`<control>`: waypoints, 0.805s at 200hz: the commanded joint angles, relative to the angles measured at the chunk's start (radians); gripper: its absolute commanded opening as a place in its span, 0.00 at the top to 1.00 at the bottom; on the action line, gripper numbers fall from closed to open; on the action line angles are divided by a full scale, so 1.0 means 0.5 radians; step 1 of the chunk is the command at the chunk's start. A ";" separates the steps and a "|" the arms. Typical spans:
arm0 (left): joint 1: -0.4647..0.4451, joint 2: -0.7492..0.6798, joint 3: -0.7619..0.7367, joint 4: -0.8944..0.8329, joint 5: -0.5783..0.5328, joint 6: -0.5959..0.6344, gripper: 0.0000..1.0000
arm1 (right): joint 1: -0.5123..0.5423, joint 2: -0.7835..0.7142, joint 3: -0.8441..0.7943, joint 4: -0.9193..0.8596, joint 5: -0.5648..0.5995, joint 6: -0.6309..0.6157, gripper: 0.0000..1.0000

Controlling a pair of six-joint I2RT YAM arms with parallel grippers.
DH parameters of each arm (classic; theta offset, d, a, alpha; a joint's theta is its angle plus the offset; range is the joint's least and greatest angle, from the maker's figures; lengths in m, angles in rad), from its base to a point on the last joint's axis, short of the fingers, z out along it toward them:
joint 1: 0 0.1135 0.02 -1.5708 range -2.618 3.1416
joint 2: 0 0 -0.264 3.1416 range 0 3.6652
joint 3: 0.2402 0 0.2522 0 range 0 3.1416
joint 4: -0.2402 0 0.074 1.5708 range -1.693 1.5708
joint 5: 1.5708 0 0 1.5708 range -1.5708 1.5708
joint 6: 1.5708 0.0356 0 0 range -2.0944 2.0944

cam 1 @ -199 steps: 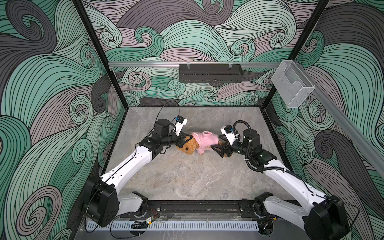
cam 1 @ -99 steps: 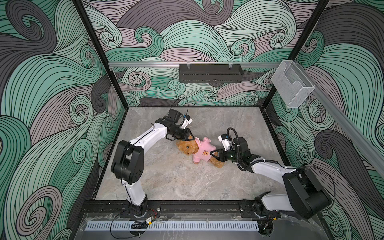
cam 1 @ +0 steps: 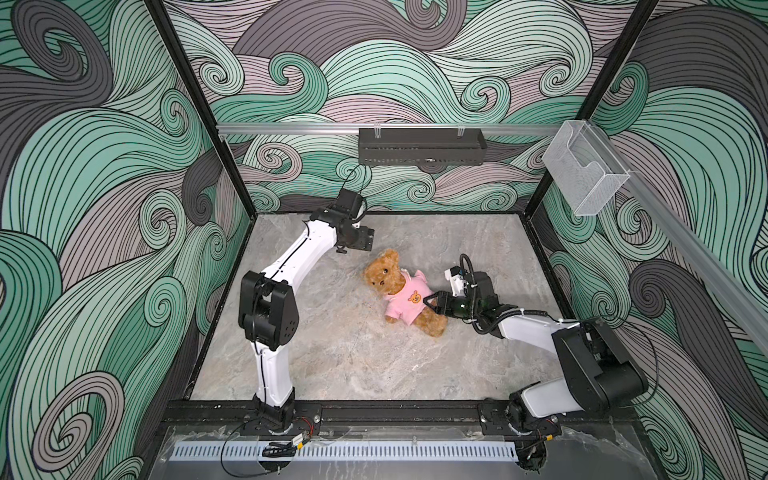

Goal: Dress the teddy bear
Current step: 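Reach the left gripper to the hoodie front while right holds the bear's leg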

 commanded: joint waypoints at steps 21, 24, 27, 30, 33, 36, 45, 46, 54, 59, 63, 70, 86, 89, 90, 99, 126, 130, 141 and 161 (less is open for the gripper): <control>-0.206 -0.793 -0.917 0.661 0.129 0.023 0.20 | -0.128 -0.088 0.064 -0.253 0.037 -0.148 0.33; -0.236 -0.838 -0.997 0.742 0.151 0.023 0.21 | -0.135 -0.097 0.064 -0.258 0.038 -0.154 0.32; -0.272 -0.902 -1.072 0.827 0.174 0.027 0.21 | -0.143 -0.099 0.069 -0.259 0.036 -0.160 0.31; -0.297 -0.946 -1.153 0.914 0.191 0.036 0.22 | -0.148 -0.105 0.070 -0.256 0.036 -0.167 0.31; -0.346 -0.983 -1.215 0.998 0.201 0.056 0.22 | -0.154 -0.107 0.069 -0.258 0.034 -0.171 0.30; -0.382 -1.011 -1.289 1.070 0.210 0.069 0.22 | -0.159 -0.110 0.072 -0.258 0.032 -0.176 0.30; -0.490 -1.054 -1.431 1.233 0.219 0.105 0.23 | -0.173 -0.112 0.079 -0.263 0.022 -0.188 0.28; -0.500 -1.055 -1.443 1.247 0.221 0.106 0.23 | -0.174 -0.112 0.079 -0.264 0.019 -0.188 0.28; -0.568 -1.041 -1.497 1.315 0.248 0.117 0.24 | -0.192 -0.102 0.090 -0.262 0.005 -0.193 0.28; -0.600 -1.018 -1.512 1.332 0.262 0.117 0.24 | -0.200 -0.098 0.097 -0.267 -0.004 -0.197 0.27; -0.630 -0.989 -1.513 1.337 0.270 0.120 0.25 | -0.209 -0.097 0.100 -0.267 -0.010 -0.196 0.27; -0.677 -0.935 -1.501 1.332 0.279 0.144 0.26 | -0.221 -0.094 0.105 -0.267 -0.018 -0.196 0.27; -0.778 -0.758 -1.411 1.252 0.270 0.238 0.27 | -0.247 -0.096 0.107 -0.266 -0.030 -0.197 0.27; -0.796 -0.723 -1.382 1.224 0.267 0.257 0.27 | -0.252 -0.097 0.107 -0.263 -0.032 -0.196 0.27; -0.801 -0.713 -1.371 1.214 0.267 0.262 0.27 | -0.253 -0.099 0.107 -0.264 -0.033 -0.196 0.27; -0.838 -0.611 -1.293 1.166 0.232 0.276 0.27 | -0.260 -0.099 0.104 -0.258 -0.040 -0.193 0.26; -0.945 -0.342 -1.115 1.159 0.152 0.420 0.26 | -0.273 -0.094 0.093 -0.234 -0.069 -0.174 0.26; -0.956 -0.300 -1.094 1.156 0.147 0.443 0.26 | -0.275 -0.094 0.090 -0.231 -0.074 -0.171 0.26; -0.981 -0.210 -1.027 1.144 0.119 0.479 0.25 | -0.274 -0.096 0.085 -0.226 -0.074 -0.166 0.26; -1.018 -0.083 -0.942 1.139 0.068 0.542 0.25 | -0.281 -0.103 0.079 -0.229 -0.072 -0.171 0.26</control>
